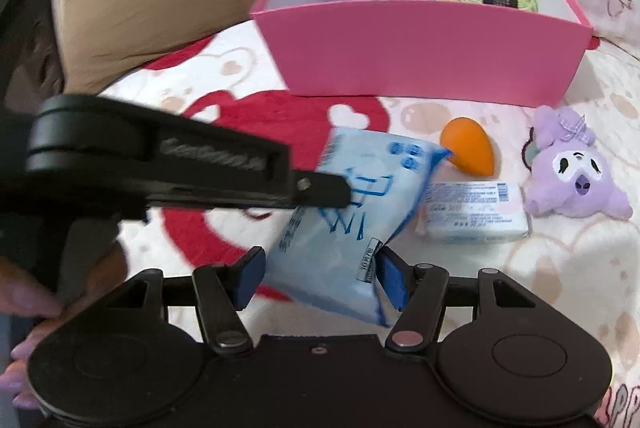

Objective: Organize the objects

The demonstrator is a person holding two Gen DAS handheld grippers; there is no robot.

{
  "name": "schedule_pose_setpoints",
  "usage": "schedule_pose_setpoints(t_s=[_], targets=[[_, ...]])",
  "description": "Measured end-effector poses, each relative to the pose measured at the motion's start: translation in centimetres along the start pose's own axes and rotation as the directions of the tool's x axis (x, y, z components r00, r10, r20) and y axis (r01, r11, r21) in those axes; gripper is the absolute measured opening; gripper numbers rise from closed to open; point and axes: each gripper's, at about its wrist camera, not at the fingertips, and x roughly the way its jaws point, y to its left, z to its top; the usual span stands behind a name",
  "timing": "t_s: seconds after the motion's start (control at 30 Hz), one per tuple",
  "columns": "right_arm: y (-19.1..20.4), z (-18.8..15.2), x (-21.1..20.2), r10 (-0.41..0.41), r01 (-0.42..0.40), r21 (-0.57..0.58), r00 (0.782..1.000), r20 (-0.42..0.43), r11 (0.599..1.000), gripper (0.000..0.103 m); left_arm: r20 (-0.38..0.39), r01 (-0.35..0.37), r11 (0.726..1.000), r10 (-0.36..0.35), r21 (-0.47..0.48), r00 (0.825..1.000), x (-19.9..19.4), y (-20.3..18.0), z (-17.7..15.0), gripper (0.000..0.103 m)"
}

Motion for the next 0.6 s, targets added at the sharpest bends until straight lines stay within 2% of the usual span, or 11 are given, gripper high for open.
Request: schedule_pose_setpoints(t_s=[0.17, 0.27, 0.4, 0.6], targets=[[0.7, -0.2, -1.4, 0.008, -0.008, -0.001, 0.998, 0.062, 1.000, 0.066, 0.048, 0.034, 0.999, -0.036, 0.040, 0.998, -2.2, -1.6, -0.2, 0.016], [0.7, 0.3, -2.3, 0.018, -0.017, -0.006, 0.998, 0.068, 1.000, 0.066, 0.081, 0.033, 0.998, -0.038, 0.052, 0.996, -3.4, -2.4, -0.5, 0.016], [1.6, 0.8, -3.4, -0.009, 0.016, -0.078, 0.996, 0.088, 0.997, 0.066, 0.100, 0.042, 0.997, -0.049, 0.064, 0.994, -5.1, -3.6, 0.0, 0.016], [1.8, 2.2, -7.4, 0.031, -0.011, -0.137, 0.989, 0.144, 0.991, 0.063, 0.140, 0.036, 0.995, -0.049, 0.096, 0.989, -8.4, -5.2, 0.7, 0.016]])
